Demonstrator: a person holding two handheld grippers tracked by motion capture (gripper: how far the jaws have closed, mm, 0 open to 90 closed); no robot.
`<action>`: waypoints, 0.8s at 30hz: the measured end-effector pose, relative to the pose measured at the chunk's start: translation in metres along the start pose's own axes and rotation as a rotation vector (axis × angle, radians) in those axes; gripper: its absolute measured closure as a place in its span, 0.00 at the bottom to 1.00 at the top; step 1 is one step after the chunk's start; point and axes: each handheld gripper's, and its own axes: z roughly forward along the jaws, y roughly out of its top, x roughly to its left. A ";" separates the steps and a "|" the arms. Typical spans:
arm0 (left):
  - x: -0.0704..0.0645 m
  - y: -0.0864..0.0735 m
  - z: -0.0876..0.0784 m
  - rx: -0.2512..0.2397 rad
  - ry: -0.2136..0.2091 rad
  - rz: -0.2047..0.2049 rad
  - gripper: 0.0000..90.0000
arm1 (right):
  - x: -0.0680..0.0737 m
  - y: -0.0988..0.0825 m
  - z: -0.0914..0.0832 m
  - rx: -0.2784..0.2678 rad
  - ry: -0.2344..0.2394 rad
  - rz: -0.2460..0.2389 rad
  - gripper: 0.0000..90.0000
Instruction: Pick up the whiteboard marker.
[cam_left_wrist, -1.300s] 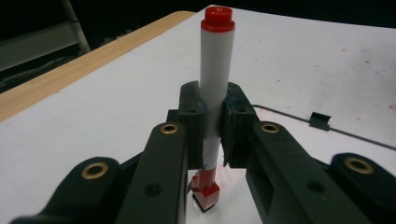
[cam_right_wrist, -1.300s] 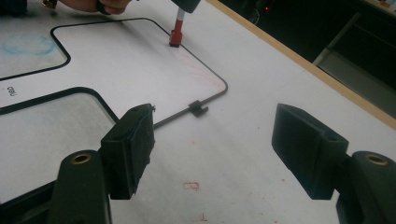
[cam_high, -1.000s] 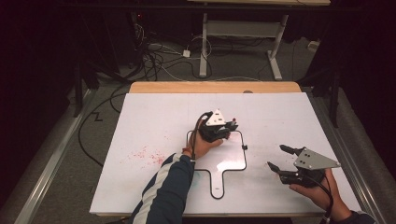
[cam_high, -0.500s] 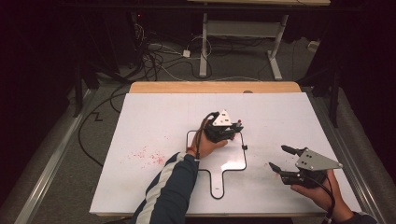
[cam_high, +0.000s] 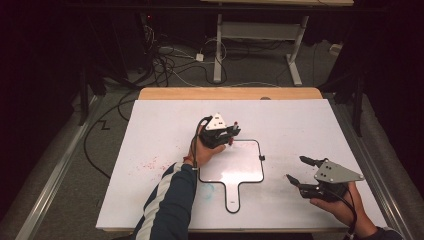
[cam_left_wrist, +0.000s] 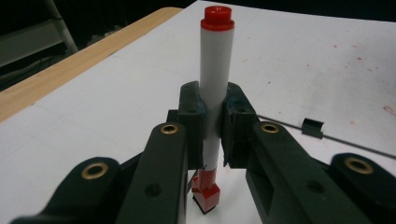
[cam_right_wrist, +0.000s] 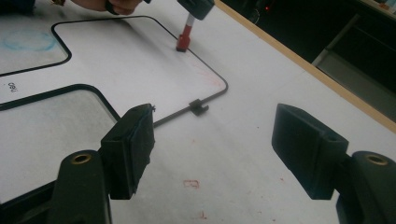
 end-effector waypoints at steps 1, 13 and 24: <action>-0.002 0.003 0.005 0.003 -0.005 0.005 0.88 | 0.000 -0.001 0.000 0.000 0.002 -0.001 0.34; -0.045 0.034 0.058 0.018 -0.114 0.102 0.88 | -0.003 -0.003 -0.004 -0.009 -0.002 -0.001 0.35; -0.020 0.019 0.029 0.027 -0.053 0.060 0.88 | -0.003 -0.003 -0.005 -0.007 -0.008 0.000 0.35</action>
